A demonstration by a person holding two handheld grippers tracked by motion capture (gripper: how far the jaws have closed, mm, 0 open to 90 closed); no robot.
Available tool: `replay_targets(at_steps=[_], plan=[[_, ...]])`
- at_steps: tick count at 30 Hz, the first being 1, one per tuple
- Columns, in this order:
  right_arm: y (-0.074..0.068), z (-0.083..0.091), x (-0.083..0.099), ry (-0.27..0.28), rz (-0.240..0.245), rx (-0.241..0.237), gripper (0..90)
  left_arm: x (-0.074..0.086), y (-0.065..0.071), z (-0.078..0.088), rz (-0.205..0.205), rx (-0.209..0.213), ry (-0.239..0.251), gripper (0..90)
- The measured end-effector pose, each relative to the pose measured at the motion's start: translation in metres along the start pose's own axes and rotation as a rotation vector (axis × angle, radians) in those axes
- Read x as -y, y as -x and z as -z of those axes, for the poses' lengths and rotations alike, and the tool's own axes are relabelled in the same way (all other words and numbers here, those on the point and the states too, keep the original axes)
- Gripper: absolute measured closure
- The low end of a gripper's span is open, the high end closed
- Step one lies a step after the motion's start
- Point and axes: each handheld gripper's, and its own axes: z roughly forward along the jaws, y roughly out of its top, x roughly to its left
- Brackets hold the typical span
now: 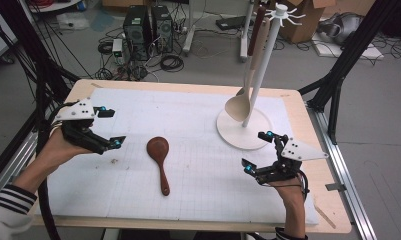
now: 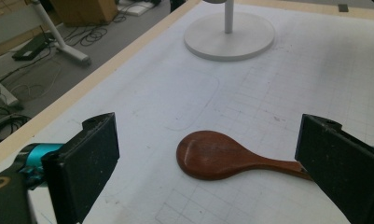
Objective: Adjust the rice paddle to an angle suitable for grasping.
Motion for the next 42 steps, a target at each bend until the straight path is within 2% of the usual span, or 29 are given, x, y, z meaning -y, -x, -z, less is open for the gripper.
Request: replay_targets(at_steps=[4, 8, 13, 15, 21, 23, 28, 29, 31, 35, 42], plan=[[0.000, 0.000, 0.000, 0.006, 0.006, -0.002, 0.3, -0.006, -0.003, -0.006, -0.002, 0.008, -0.008, 7.0], [-0.001, -0.001, 0.000, -0.010, 0.006, -0.002, 0.3, -0.011, -0.004, -0.012, -0.022, 0.029, -0.031, 12.6], [0.000, -0.001, 0.001, -0.018, 0.016, 0.011, 0.3, -0.018, -0.002, -0.018, -0.060, 0.065, -0.056, 25.4], [0.000, 0.000, 0.001, -0.019, 0.010, 0.013, 0.3, -0.021, -0.002, -0.022, -0.059, 0.086, -0.069, 28.7], [-0.001, -0.002, 0.002, -0.030, 0.006, 0.005, 0.3, -0.028, -0.003, -0.030, -0.079, 0.105, -0.127, 44.1], [-0.001, -0.003, 0.002, -0.036, 0.010, 0.006, 0.3, -0.030, -0.003, -0.032, -0.089, 0.113, -0.141, 46.8], [-0.002, -0.006, 0.002, -0.043, 0.023, 0.005, 0.3, -0.032, -0.003, -0.041, -0.095, 0.130, -0.174, 51.4], [-0.002, -0.006, 0.002, -0.049, 0.017, 0.003, 0.3, -0.034, -0.004, -0.044, -0.108, 0.130, -0.194, 51.9], [-0.002, -0.006, 0.002, -0.049, 0.017, 0.004, 0.3, -0.035, -0.004, -0.048, -0.109, 0.132, -0.195, 51.7], [-0.002, -0.006, 0.002, -0.053, 0.015, 0.002, 0.3, -0.038, -0.004, -0.057, -0.130, 0.147, -0.232, 51.6], [-0.003, -0.008, 0.002, -0.062, 0.013, -0.004, 0.3, -0.045, -0.006, -0.075, -0.133, 0.156, -0.275, 52.3]])
